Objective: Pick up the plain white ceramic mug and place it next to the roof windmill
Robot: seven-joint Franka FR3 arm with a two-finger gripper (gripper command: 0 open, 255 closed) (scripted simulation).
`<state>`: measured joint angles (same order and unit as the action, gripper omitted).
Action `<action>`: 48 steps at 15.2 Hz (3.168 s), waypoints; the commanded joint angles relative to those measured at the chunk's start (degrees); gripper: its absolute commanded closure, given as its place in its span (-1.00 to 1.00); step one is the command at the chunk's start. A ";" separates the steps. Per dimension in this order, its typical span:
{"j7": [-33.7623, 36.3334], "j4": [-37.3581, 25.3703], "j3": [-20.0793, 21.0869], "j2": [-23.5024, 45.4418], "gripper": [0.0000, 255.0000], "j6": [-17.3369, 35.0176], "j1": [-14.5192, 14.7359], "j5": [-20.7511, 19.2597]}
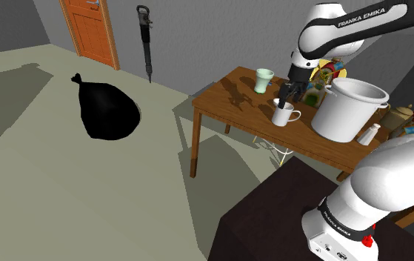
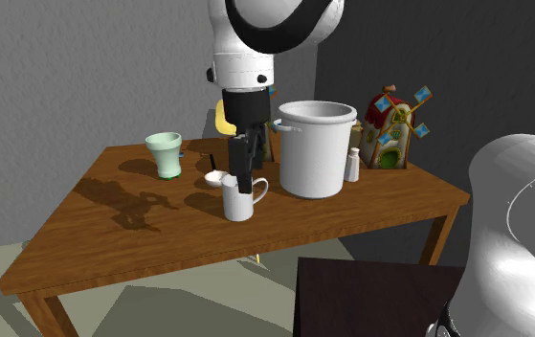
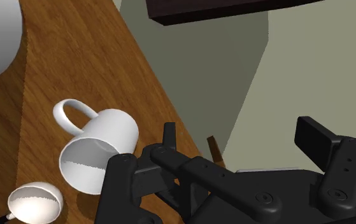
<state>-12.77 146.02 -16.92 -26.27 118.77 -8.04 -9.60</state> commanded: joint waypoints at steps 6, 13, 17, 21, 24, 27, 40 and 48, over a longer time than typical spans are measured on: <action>-8.23 -5.25 -6.87 13.59 -1.00 12.20 -0.31 3.11; -15.45 -9.35 -10.05 23.56 -1.00 19.30 -0.26 9.57; -16.85 -8.62 -10.11 26.26 -1.00 22.42 -0.15 11.52; -17.48 -8.40 -10.07 27.38 -1.00 23.62 -0.14 12.39; -17.48 -8.40 -10.07 27.38 -1.00 23.62 -0.14 12.39; -17.47 -8.40 -10.07 27.37 1.00 23.61 -0.14 12.39; -16.04 -9.31 -10.11 24.83 1.00 20.48 -0.15 10.45; -13.90 -11.76 -9.75 20.44 1.00 14.08 -0.32 7.66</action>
<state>-27.00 134.53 -26.77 -5.25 133.67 -8.36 -1.59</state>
